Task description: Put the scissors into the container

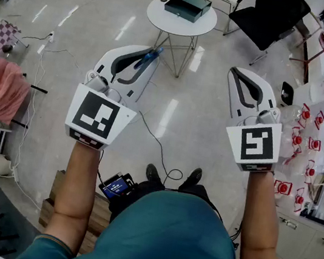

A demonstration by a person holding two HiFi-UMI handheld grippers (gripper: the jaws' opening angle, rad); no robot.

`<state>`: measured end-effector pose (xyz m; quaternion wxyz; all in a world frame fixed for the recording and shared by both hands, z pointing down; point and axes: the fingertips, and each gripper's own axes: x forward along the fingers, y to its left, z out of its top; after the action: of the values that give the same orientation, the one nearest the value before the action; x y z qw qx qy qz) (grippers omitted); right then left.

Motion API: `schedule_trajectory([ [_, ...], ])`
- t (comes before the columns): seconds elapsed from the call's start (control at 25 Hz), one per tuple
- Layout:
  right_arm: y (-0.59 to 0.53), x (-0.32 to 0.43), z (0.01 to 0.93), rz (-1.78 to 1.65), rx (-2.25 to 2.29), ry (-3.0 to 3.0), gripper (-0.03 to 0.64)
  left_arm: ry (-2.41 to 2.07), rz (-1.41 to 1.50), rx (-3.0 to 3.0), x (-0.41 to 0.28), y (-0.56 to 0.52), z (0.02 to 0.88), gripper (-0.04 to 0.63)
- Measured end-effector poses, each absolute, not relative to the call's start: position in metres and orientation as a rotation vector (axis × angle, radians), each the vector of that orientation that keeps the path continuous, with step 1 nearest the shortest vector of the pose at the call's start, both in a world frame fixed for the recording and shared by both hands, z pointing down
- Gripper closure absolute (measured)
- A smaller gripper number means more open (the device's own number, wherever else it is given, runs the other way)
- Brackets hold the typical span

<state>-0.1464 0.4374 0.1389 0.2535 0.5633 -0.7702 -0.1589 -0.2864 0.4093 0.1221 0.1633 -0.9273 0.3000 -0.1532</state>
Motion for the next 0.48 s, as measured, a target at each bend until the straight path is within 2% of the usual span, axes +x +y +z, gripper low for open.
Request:
schedule_trajectory([
  [0.48, 0.425, -0.167, 0.141, -0.424, 1.53, -2.099, 0.58, 0.837, -0.434, -2.66, -0.301, 0.397, 0.126, 0.54],
])
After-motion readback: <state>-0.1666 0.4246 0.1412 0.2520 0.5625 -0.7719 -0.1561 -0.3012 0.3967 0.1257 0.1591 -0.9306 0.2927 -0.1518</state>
